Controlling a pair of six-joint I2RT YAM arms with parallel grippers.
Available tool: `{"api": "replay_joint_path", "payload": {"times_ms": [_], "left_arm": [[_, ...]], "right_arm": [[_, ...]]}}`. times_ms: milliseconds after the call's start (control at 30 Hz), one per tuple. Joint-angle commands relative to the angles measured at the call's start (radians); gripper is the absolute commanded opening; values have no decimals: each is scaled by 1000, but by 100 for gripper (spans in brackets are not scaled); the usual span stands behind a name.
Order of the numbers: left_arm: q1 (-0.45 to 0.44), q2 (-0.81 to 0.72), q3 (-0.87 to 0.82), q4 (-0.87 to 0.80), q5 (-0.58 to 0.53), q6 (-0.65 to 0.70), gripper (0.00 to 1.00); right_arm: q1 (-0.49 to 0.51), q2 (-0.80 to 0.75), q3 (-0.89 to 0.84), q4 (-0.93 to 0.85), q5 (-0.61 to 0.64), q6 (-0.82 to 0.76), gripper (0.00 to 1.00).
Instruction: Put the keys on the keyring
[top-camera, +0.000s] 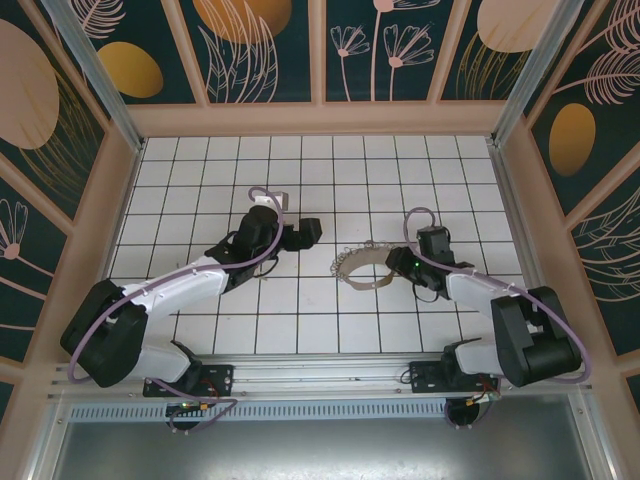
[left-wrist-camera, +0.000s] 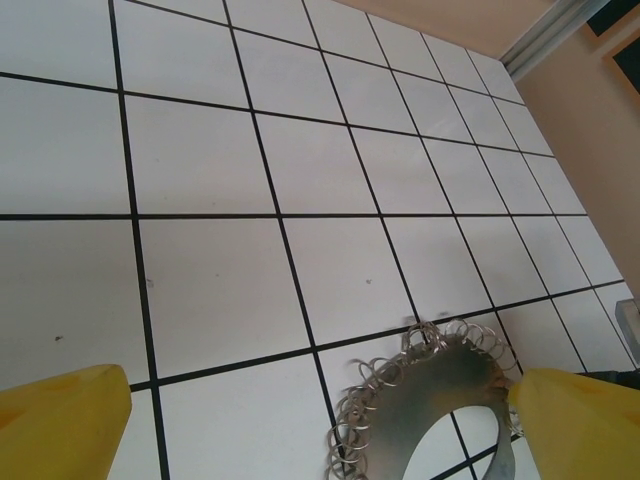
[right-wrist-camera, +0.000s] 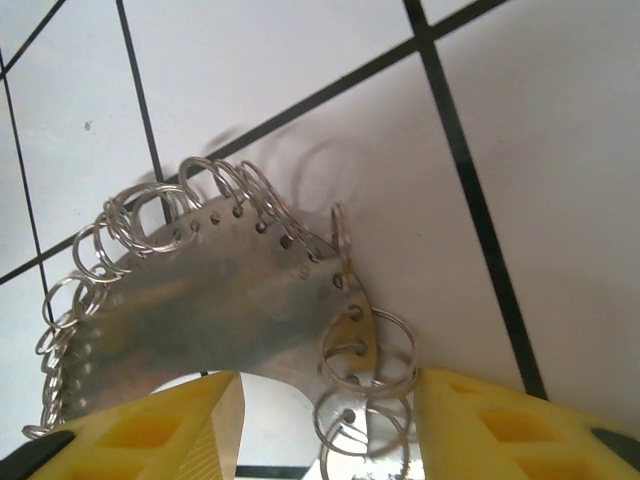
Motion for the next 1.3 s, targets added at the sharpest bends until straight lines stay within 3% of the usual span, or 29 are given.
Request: {"api": "replay_joint_path", "payload": {"times_ms": [0, 167, 367, 800, 1033, 1267], "left_arm": [[-10, 2, 7, 9, -7, 11, 99], [-16, 8, 13, 8, -2, 21, 99], [-36, 34, 38, -7, 28, 74, 98], [-159, 113, 131, -84, 22, 279, 95], [-229, 195, 214, -167, -26, 444, 84], [-254, 265, 277, -209, -28, 542, 75]], "right_arm": [[23, 41, 45, 39, -9, 7, 44], [46, 77, 72, 48, -4, 10, 43], [51, 69, 83, 30, 16, 5, 50], [45, -80, 60, -68, 80, -7, 56], [2, -120, 25, -93, 74, -8, 57], [-37, -127, 31, -142, 92, -36, 73]]}}
